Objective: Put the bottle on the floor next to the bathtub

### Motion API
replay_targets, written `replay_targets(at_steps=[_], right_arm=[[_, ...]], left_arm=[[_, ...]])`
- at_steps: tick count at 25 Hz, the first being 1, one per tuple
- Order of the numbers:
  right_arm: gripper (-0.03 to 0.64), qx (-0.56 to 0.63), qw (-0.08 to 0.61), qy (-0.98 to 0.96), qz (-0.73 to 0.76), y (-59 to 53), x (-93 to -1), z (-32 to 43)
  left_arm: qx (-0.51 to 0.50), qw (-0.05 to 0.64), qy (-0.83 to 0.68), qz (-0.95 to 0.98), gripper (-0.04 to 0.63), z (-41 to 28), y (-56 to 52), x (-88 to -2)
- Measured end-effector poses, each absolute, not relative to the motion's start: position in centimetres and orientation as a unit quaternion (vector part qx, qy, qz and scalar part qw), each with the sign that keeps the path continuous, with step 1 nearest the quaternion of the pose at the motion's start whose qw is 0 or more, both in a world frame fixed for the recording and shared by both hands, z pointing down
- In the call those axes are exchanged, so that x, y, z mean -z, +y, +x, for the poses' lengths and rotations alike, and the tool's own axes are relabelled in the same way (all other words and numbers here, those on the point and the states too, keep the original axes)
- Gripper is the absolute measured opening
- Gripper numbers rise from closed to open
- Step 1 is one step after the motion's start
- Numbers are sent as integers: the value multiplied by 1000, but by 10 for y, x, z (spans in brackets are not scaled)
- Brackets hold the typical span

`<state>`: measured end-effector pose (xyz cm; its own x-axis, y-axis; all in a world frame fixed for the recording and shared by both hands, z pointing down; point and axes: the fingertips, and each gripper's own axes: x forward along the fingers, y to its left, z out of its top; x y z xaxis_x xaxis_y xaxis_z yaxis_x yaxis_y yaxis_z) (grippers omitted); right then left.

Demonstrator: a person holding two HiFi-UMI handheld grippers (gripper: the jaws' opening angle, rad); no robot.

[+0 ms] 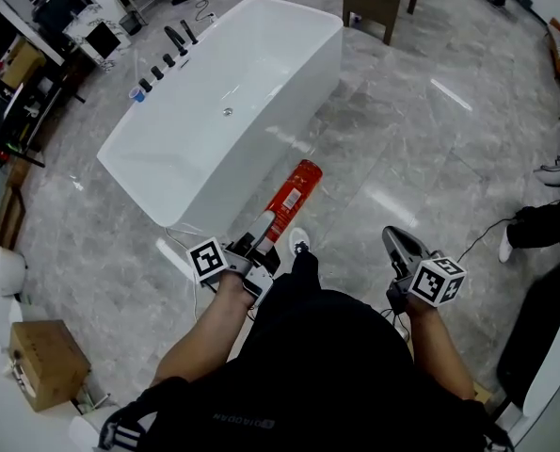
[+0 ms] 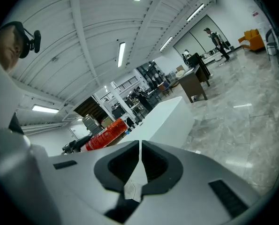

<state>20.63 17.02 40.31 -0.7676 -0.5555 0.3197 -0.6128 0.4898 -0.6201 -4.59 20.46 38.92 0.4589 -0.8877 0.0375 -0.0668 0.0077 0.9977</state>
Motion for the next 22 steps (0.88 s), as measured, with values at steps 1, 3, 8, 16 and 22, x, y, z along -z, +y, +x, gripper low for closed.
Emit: replay_targets(at_steps=[1,3,8,16,22], right_arm=[[40,-376,40,-861,339,158,-403,202],[40,-376,44,-862,338,139,-402,193],[40,-369,49,-863,342,92,-393,170],[40,-362,59,-856,365,30,-381,141],[40,-347,81,-858,370,-9,-374,115]], left_arm=[[345,595,-390,612,301,-50,193,-391],[343,598,-392,609,301,-58,175,-393],[337,606,-394,604,301,-80,127,-398],[331,611,-373,615,301,-110,54,-392],[324,603,-367,630,301,-135,11,-399]])
